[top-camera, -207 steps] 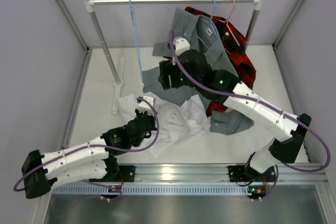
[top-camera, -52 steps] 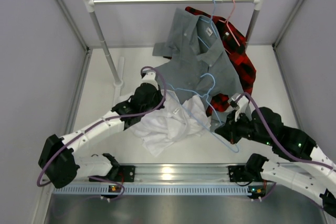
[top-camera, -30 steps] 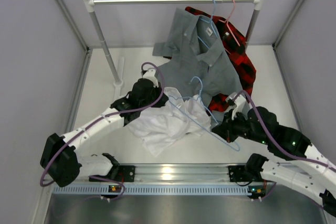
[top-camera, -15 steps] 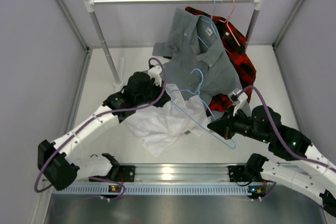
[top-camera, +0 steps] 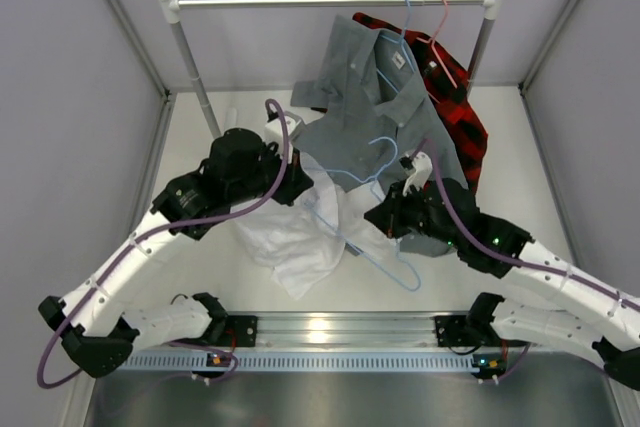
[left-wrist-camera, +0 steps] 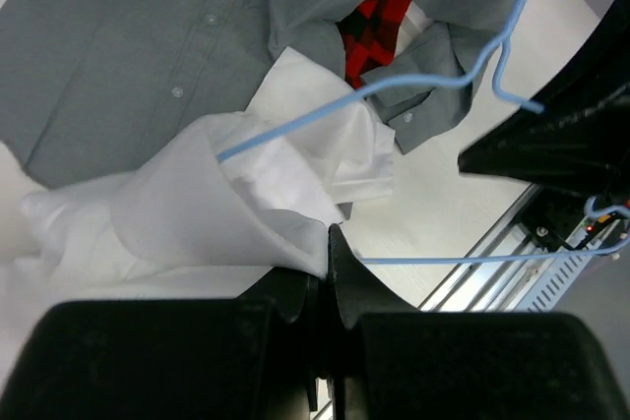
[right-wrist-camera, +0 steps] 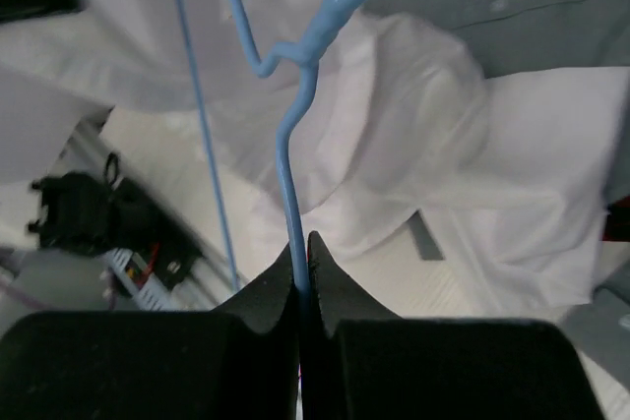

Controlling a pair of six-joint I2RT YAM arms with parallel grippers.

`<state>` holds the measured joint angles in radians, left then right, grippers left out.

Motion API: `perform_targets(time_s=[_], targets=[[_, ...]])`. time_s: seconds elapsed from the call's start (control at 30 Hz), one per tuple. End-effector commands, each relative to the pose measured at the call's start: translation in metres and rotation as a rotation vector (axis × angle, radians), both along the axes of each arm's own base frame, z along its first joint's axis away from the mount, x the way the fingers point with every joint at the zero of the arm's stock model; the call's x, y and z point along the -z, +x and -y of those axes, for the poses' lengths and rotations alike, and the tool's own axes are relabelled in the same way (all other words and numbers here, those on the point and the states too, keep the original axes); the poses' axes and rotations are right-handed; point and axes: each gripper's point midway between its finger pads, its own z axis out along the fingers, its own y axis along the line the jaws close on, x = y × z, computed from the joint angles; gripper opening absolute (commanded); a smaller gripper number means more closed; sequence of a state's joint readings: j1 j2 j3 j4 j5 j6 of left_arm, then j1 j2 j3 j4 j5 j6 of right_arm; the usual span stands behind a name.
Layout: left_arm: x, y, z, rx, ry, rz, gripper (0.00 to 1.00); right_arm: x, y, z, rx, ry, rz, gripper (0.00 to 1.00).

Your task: Place the shirt on the hanger

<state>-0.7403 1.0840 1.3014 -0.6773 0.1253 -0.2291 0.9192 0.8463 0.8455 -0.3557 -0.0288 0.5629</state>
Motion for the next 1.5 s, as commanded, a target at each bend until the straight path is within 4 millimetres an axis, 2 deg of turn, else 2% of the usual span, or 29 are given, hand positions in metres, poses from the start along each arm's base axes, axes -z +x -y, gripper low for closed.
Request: perform_targets(time_s=[0.0,0.03,0.07,0.1,0.13,0.17,0.27,0.3,0.47,0.63,0.73,0.9,0.93,1.0,1.07,1.33,1.4,1.43,1.47], targets=[[-0.013,-0.002,-0.019,-0.059,0.049,0.037,0.00,-0.046,0.054,0.043,0.404,0.078,0.190,0.00],[-0.013,0.006,-0.028,-0.116,0.075,0.056,0.00,-0.059,0.055,0.046,0.439,0.148,0.223,0.00],[-0.018,0.010,-0.033,-0.148,0.081,0.071,0.00,-0.049,0.055,0.053,0.478,0.163,0.220,0.00],[-0.016,0.014,-0.038,-0.182,0.107,0.068,0.00,-0.060,0.053,0.067,0.532,0.218,0.248,0.00],[-0.017,0.020,-0.043,-0.220,0.120,0.079,0.00,-0.064,0.049,0.068,0.525,0.245,0.263,0.00],[-0.019,0.029,-0.052,-0.292,0.142,0.099,0.00,-0.065,0.045,0.065,0.495,0.253,0.285,0.00],[-0.023,0.049,-0.061,-0.402,0.172,0.138,0.00,-0.067,0.031,0.045,0.341,0.232,0.298,0.00],[-0.022,0.053,-0.060,-0.410,0.172,0.142,0.00,-0.061,0.023,0.031,0.256,0.216,0.288,0.00],[-0.029,0.070,-0.040,-0.412,0.073,0.190,0.00,-0.052,0.003,0.006,0.058,0.170,0.299,0.00],[-0.031,0.079,-0.035,-0.414,0.087,0.215,0.00,-0.050,-0.030,-0.020,-0.203,0.152,0.292,0.00],[-0.025,0.079,-0.035,-0.406,0.100,0.208,0.00,-0.048,-0.036,-0.025,-0.248,0.165,0.287,0.00],[-0.010,0.068,-0.036,-0.355,0.118,0.195,0.00,-0.060,-0.049,-0.025,-0.300,0.224,0.305,0.00],[-0.010,0.062,-0.027,-0.293,0.099,0.190,0.00,-0.062,-0.048,-0.024,-0.297,0.228,0.309,0.00],[-0.005,0.056,-0.023,-0.255,0.078,0.181,0.00,-0.066,-0.043,-0.021,-0.262,0.228,0.319,0.00],[-0.010,0.048,-0.020,-0.227,0.041,0.179,0.00,-0.070,-0.037,-0.019,-0.229,0.233,0.322,0.00],[-0.003,0.036,-0.021,-0.199,0.016,0.160,0.00,-0.095,-0.017,-0.013,-0.135,0.268,0.338,0.00],[-0.006,0.029,-0.017,-0.159,-0.006,0.156,0.00,-0.099,-0.015,-0.017,-0.140,0.283,0.331,0.00],[-0.007,0.026,-0.014,-0.131,-0.009,0.158,0.00,-0.116,-0.014,-0.020,-0.138,0.338,0.352,0.00],[-0.012,0.023,-0.010,-0.095,-0.019,0.167,0.00,-0.116,-0.010,-0.027,-0.147,0.338,0.345,0.00]])
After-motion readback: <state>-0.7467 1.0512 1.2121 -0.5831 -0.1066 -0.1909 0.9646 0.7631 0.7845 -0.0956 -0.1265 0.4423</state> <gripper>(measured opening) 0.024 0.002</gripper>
